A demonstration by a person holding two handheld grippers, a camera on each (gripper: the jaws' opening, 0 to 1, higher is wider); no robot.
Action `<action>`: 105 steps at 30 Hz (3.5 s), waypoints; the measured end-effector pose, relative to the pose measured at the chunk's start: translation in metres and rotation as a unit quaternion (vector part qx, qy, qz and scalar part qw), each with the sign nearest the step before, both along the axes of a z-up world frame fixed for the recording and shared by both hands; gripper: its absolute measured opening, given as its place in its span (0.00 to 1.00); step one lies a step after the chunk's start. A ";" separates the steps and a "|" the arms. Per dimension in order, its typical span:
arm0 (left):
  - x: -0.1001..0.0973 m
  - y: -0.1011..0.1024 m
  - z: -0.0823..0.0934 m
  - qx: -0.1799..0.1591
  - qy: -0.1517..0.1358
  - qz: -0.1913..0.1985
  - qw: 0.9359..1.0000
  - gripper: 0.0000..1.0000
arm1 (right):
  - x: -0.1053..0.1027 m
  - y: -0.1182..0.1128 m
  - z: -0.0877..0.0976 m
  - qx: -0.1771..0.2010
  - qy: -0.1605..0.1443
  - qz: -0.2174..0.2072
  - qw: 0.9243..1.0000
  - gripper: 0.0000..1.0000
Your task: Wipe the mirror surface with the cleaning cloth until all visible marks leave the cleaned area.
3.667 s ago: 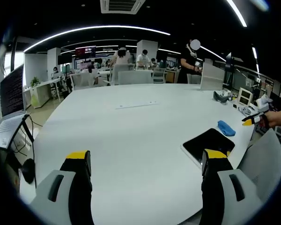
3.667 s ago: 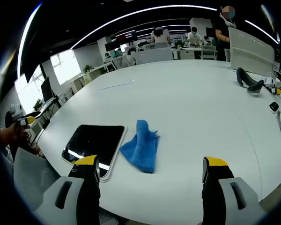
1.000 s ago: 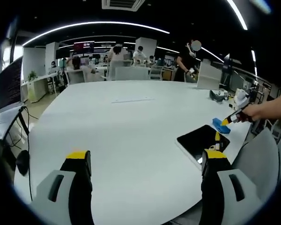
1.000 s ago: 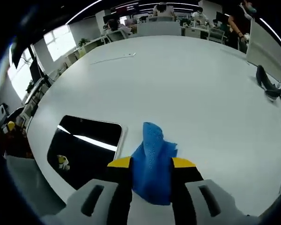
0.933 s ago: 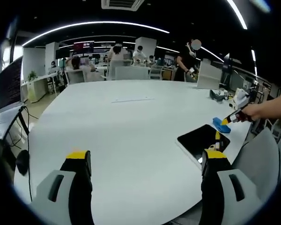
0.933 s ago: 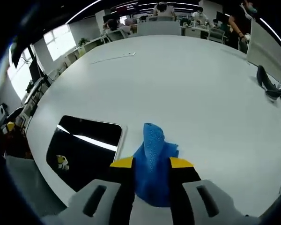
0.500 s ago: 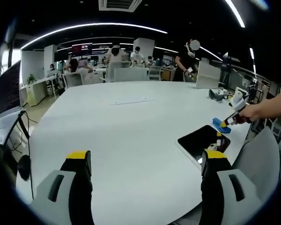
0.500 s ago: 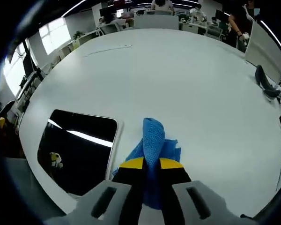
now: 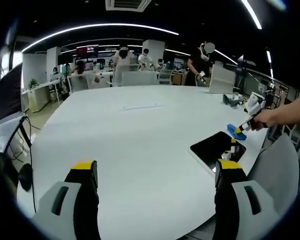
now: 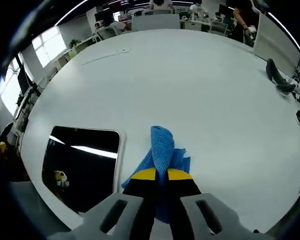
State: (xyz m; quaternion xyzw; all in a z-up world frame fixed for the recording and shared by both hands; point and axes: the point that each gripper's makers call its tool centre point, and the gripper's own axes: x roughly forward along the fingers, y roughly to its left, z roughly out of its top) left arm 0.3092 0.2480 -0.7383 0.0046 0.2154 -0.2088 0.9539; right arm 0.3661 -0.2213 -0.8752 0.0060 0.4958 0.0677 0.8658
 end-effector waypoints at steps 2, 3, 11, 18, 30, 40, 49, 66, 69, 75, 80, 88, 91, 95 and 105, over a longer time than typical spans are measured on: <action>0.001 0.000 0.001 -0.001 -0.002 0.000 1.000 0.98 | 0.000 0.001 0.001 0.004 0.006 0.000 1.000 0.00; 0.002 0.001 0.001 -0.002 -0.003 0.001 1.000 0.98 | 0.000 0.001 0.000 0.004 0.008 -0.006 1.000 0.00; 0.006 0.003 0.001 -0.003 -0.005 0.000 1.000 0.98 | 0.001 0.000 -0.001 0.013 0.018 -0.040 0.999 0.00; 0.008 0.003 0.004 -0.008 -0.012 0.000 1.000 0.97 | 0.004 0.003 0.018 0.025 0.015 -0.049 0.998 0.00; 0.003 0.002 -0.005 -0.005 -0.007 -0.011 1.000 0.99 | 0.012 0.054 0.032 0.052 0.024 -0.012 0.998 0.00; 0.002 -0.002 -0.004 0.024 -0.012 -0.040 0.999 0.99 | 0.020 0.075 0.013 0.059 0.044 -0.008 0.997 0.00; 0.005 -0.006 0.000 0.019 -0.017 -0.039 0.999 0.99 | 0.022 0.094 0.006 0.066 0.052 -0.002 0.996 0.00; 0.002 -0.014 -0.007 0.018 -0.008 -0.049 0.999 0.99 | 0.026 0.146 0.008 0.078 0.061 0.036 0.994 0.00; 0.001 -0.015 -0.008 0.018 -0.007 -0.052 0.998 0.99 | 0.028 0.158 0.007 0.077 0.064 0.047 0.994 0.00; 0.004 -0.016 -0.008 0.015 -0.008 -0.052 0.999 0.99 | 0.031 0.183 0.006 0.080 0.066 0.068 0.992 0.00; 0.004 -0.016 -0.008 0.013 -0.008 -0.053 0.998 0.99 | 0.031 0.203 0.006 0.082 0.067 0.083 0.991 0.00; 0.003 -0.014 -0.008 0.009 -0.007 -0.051 0.999 0.99 | 0.032 0.238 0.005 0.088 0.070 0.108 0.988 0.00; 0.003 -0.013 -0.008 0.009 -0.006 -0.050 0.999 0.99 | 0.031 0.251 0.005 0.090 0.070 0.117 0.987 0.00; 0.003 -0.012 -0.008 0.006 -0.005 -0.049 0.999 0.99 | 0.029 0.267 0.006 0.090 0.071 0.131 0.985 0.00; 0.002 -0.007 -0.004 0.003 -0.010 -0.043 0.999 0.99 | 0.024 0.284 0.008 0.092 0.072 0.145 0.983 0.00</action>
